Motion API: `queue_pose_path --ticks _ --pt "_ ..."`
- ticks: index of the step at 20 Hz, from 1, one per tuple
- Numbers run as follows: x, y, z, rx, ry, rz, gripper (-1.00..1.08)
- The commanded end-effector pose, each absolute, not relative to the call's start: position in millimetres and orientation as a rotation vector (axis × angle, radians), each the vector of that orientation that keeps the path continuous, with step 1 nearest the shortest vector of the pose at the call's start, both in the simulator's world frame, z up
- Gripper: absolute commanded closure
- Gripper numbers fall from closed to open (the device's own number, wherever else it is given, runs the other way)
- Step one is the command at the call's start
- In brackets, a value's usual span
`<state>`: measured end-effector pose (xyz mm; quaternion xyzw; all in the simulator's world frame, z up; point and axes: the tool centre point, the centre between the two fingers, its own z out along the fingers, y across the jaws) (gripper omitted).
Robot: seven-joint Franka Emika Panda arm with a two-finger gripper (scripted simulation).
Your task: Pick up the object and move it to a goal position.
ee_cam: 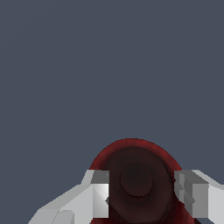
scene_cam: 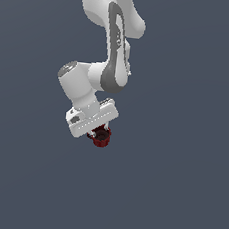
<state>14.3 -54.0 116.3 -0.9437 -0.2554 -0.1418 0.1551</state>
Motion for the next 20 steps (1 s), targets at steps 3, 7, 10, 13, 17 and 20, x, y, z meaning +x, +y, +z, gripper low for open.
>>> queue_pose_path --ticks 3,7,10,13,17,20 --pt "15.3 -62.5 111.1 -2.665 -0.786 -0.473 -0.20" --pt "16.1 -70.5 107.0 -2.634 -0.830 -0.533 -0.20" --pt "16.5 -76.4 104.4 -2.614 -0.860 -0.577 -0.20" --pt "16.8 -81.5 102.4 -2.598 -0.885 -0.614 -0.20" --pt "17.0 -86.9 100.5 -2.583 -0.909 -0.653 -0.20" --pt "17.1 -89.9 99.6 -2.576 -0.922 -0.673 -0.20"
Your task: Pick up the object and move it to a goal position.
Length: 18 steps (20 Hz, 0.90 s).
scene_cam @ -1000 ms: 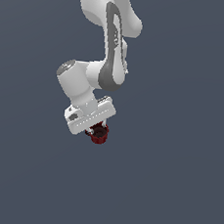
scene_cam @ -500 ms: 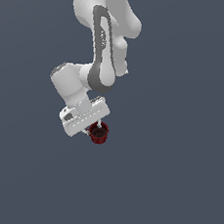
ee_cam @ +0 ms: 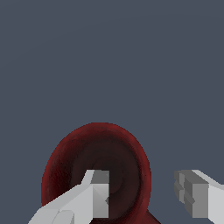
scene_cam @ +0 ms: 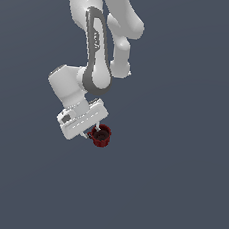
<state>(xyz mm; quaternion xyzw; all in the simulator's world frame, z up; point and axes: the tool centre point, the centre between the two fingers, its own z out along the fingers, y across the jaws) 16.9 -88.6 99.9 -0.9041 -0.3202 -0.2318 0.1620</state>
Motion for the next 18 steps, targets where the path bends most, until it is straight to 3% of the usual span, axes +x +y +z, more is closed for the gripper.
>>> queue_pose_path --ticks 1,18 --pt "17.1 -90.6 99.3 -2.574 -0.925 -0.679 -0.20" --pt "24.6 -81.7 77.6 -2.569 -0.933 -0.692 -0.20"
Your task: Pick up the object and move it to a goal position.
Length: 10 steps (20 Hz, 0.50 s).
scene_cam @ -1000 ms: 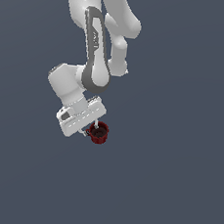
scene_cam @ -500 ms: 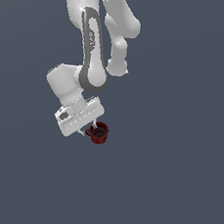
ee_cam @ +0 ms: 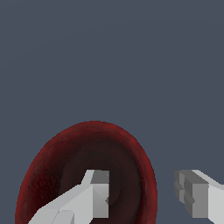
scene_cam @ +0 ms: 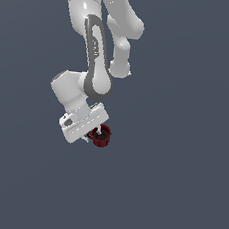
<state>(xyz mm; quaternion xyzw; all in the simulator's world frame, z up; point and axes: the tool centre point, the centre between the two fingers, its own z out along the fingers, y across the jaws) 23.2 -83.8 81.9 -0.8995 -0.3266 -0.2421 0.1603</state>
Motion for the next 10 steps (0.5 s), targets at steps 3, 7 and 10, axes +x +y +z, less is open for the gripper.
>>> queue_pose_path --ticks 3,7,10 --pt "25.8 -79.3 74.0 -2.569 -0.934 -0.692 -0.20" --pt "25.9 -79.2 73.7 -2.569 -0.934 -0.692 1.08" --pt "25.9 -79.2 73.7 -2.569 -0.934 -0.692 1.08"
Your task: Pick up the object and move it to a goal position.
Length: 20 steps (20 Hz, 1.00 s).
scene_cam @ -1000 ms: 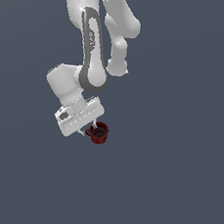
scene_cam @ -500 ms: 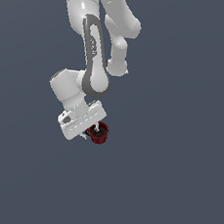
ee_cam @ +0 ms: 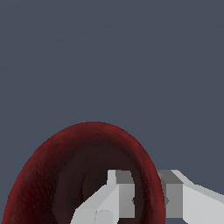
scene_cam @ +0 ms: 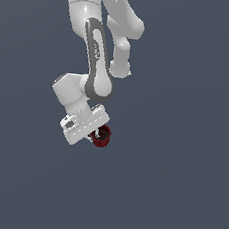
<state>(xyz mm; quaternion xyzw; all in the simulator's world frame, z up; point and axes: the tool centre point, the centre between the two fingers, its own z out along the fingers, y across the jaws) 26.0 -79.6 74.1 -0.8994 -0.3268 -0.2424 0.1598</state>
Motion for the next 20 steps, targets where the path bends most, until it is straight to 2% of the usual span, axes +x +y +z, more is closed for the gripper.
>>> queue_pose_path --ticks 1,11,20 --pt "25.9 -79.2 73.7 -2.569 -0.934 -0.692 1.08" --pt "29.3 -85.1 81.7 -2.570 -0.934 -0.692 1.08" --pt "46.5 -114.2 121.4 -2.572 -0.935 -0.689 1.08"
